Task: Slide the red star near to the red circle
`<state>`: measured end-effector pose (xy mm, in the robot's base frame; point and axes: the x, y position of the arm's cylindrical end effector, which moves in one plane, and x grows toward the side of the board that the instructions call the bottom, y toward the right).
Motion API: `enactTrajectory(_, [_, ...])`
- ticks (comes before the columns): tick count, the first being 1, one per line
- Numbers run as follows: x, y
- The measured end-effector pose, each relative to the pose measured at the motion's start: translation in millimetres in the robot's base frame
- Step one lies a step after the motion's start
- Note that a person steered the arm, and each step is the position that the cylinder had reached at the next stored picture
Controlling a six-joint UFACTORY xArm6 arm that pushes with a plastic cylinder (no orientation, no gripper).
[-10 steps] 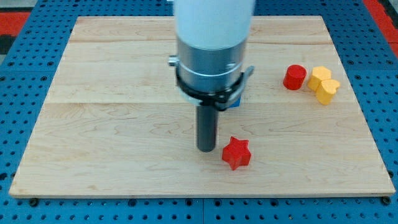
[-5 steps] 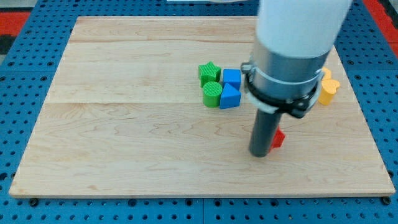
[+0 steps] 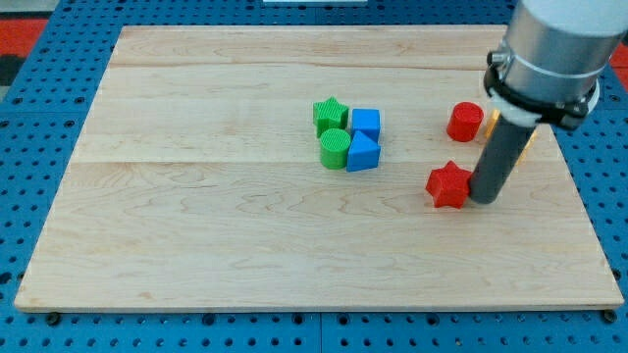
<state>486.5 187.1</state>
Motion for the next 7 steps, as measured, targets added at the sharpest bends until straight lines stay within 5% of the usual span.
enactTrajectory(3, [35.3, -42.3])
enactTrajectory(6, [-20.8, -17.8])
enactTrajectory(7, [-10.3, -26.9])
